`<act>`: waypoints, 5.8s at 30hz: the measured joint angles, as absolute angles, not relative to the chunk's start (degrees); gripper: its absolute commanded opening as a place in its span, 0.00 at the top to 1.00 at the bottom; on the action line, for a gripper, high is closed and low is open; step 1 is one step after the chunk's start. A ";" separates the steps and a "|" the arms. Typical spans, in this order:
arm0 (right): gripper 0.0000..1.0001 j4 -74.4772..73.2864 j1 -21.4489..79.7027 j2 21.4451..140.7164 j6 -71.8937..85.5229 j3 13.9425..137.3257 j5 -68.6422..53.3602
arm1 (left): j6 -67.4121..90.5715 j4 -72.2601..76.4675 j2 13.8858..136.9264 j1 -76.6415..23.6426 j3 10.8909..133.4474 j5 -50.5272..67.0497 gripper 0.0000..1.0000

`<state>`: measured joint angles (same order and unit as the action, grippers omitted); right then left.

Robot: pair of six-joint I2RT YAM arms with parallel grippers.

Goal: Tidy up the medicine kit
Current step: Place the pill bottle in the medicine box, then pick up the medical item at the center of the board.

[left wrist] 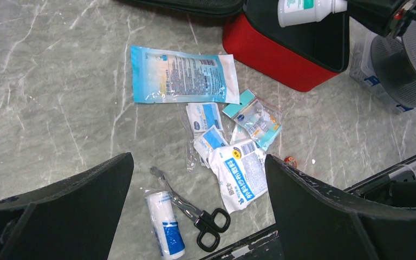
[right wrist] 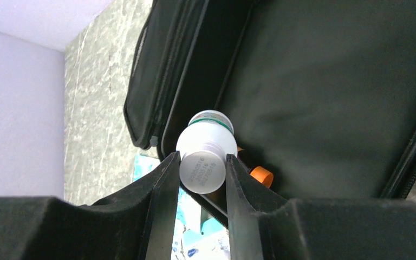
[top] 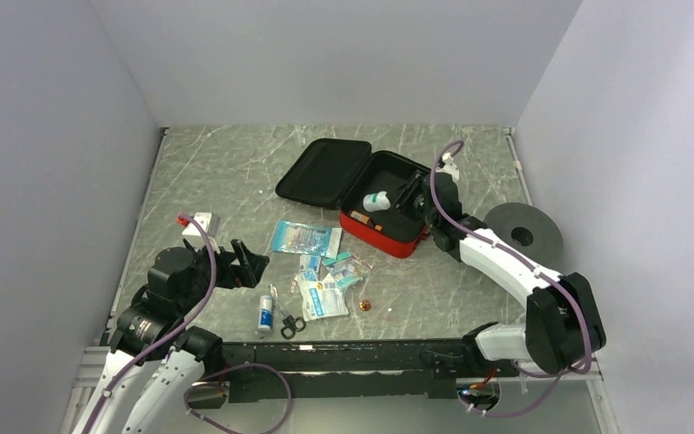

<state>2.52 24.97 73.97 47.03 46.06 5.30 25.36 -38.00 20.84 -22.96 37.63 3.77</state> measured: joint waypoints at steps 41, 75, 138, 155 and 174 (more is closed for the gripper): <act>1.00 32.08 19.64 95.55 62.63 38.15 -12.25 | 25.36 -38.00 20.84 -22.96 37.63 3.84 0.01; 0.30 -0.47 23.07 74.61 38.33 47.16 -3.53 | 25.36 -38.00 20.84 -22.96 37.63 3.79 0.01; 0.61 -15.81 58.72 92.27 28.93 53.56 9.80 | 26.24 -38.94 20.86 -22.96 38.33 1.41 0.01; 0.67 -15.64 58.87 96.03 30.09 54.78 11.31 | 26.24 -38.94 20.86 -22.96 38.33 1.43 0.01; 1.00 -15.59 58.98 98.56 30.02 56.55 12.23 | 26.24 -38.94 20.86 -22.96 38.33 1.63 0.01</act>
<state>-15.59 58.98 98.56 30.02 56.55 12.23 26.24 -38.94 20.86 -22.96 38.33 1.63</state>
